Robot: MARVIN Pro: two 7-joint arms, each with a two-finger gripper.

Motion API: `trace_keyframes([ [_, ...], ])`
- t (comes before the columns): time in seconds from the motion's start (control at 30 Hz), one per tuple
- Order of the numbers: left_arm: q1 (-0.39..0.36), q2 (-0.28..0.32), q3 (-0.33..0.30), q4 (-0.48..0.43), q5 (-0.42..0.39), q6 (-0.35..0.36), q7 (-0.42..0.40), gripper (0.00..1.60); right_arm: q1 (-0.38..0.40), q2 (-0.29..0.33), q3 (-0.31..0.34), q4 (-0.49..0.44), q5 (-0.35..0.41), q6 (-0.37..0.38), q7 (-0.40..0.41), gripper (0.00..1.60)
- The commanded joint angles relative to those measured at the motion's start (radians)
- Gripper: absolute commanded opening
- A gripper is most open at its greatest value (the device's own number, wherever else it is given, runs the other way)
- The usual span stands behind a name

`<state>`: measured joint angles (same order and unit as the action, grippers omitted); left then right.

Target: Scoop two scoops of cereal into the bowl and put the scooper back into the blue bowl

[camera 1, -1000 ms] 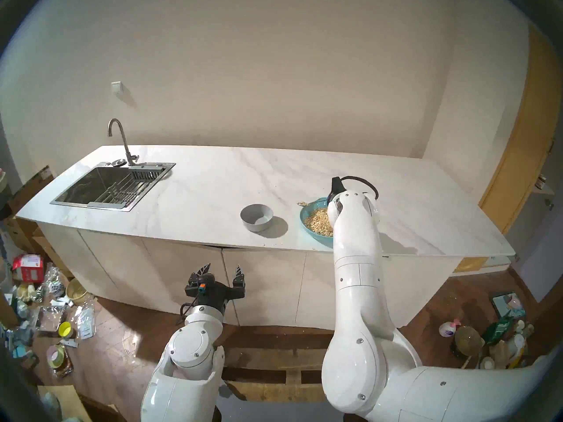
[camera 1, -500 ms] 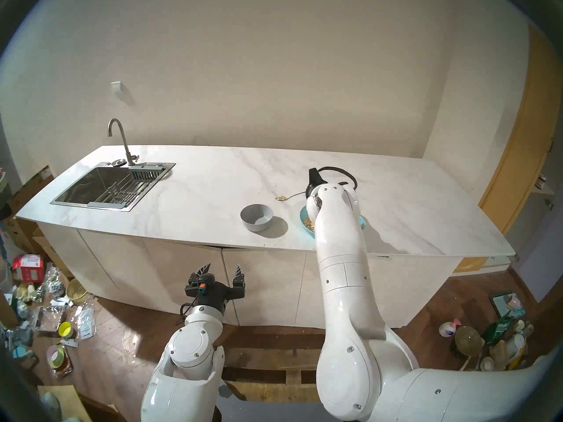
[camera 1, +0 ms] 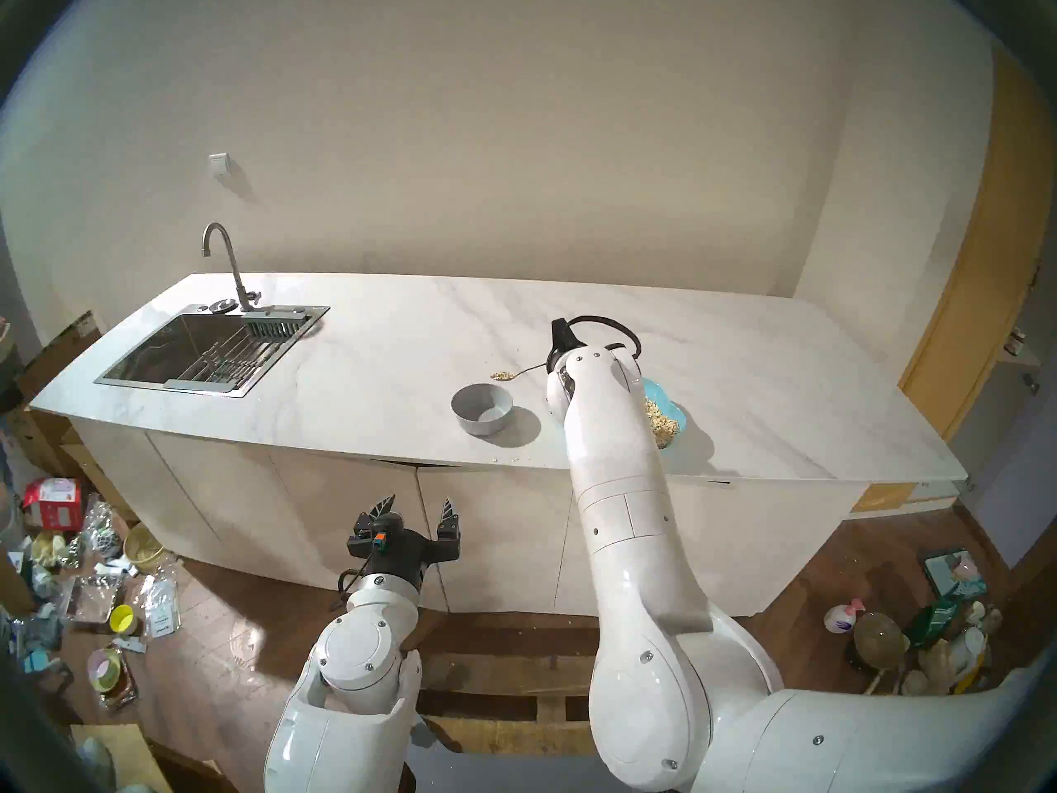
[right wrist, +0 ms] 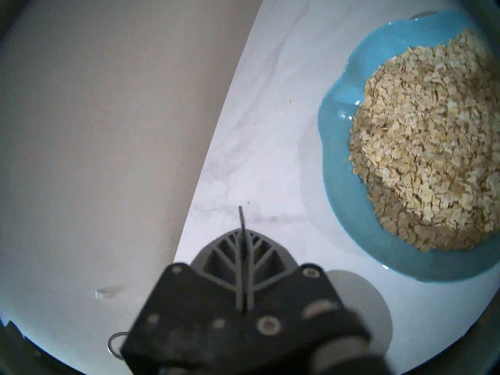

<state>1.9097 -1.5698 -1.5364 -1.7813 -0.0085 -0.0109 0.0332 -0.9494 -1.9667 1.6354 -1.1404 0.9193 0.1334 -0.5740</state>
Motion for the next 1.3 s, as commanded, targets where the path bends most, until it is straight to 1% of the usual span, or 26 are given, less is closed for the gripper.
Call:
trace_keyframes([
  [0.0, -0.005, 0.0, 0.003, -0.025, -0.001, -0.006, -0.004, 1.6, 0.057, -0.019, -0.015, 0.028, -0.002, -0.026, 0.025, 0.0],
  [0.23, -0.005, 0.0, 0.003, -0.025, -0.001, -0.006, -0.004, 1.6, 0.083, -0.021, -0.03, 0.082, -0.007, -0.041, 0.038, 0.0],
  [0.47, -0.005, 0.0, 0.003, -0.025, -0.001, -0.006, -0.004, 1.6, 0.103, -0.019, -0.035, 0.107, -0.006, -0.049, 0.045, 0.0],
  [0.63, -0.005, 0.0, 0.003, -0.025, -0.001, -0.006, -0.004, 1.6, 0.111, -0.004, -0.061, 0.123, -0.031, -0.058, 0.068, 0.0],
  [0.73, -0.005, 0.0, 0.003, -0.025, -0.001, -0.006, -0.004, 1.6, 0.105, 0.011, -0.105, 0.125, -0.067, -0.063, 0.09, 0.0],
  [0.77, -0.005, 0.0, 0.003, -0.025, -0.001, -0.006, -0.004, 1.6, 0.105, 0.011, -0.105, 0.125, -0.067, -0.063, 0.09, 0.0],
  [0.93, -0.005, 0.001, 0.003, -0.026, -0.002, -0.006, -0.004, 1.6, 0.095, 0.02, -0.146, 0.133, -0.075, -0.076, 0.113, 0.0],
  [1.07, -0.005, 0.001, 0.003, -0.026, -0.002, -0.006, -0.004, 1.6, 0.091, 0.028, -0.163, 0.135, -0.086, -0.087, 0.13, 0.0],
  [1.27, -0.004, 0.001, 0.003, -0.026, -0.002, -0.006, -0.004, 1.6, 0.085, 0.048, -0.172, 0.133, -0.101, -0.094, 0.144, 0.0],
])
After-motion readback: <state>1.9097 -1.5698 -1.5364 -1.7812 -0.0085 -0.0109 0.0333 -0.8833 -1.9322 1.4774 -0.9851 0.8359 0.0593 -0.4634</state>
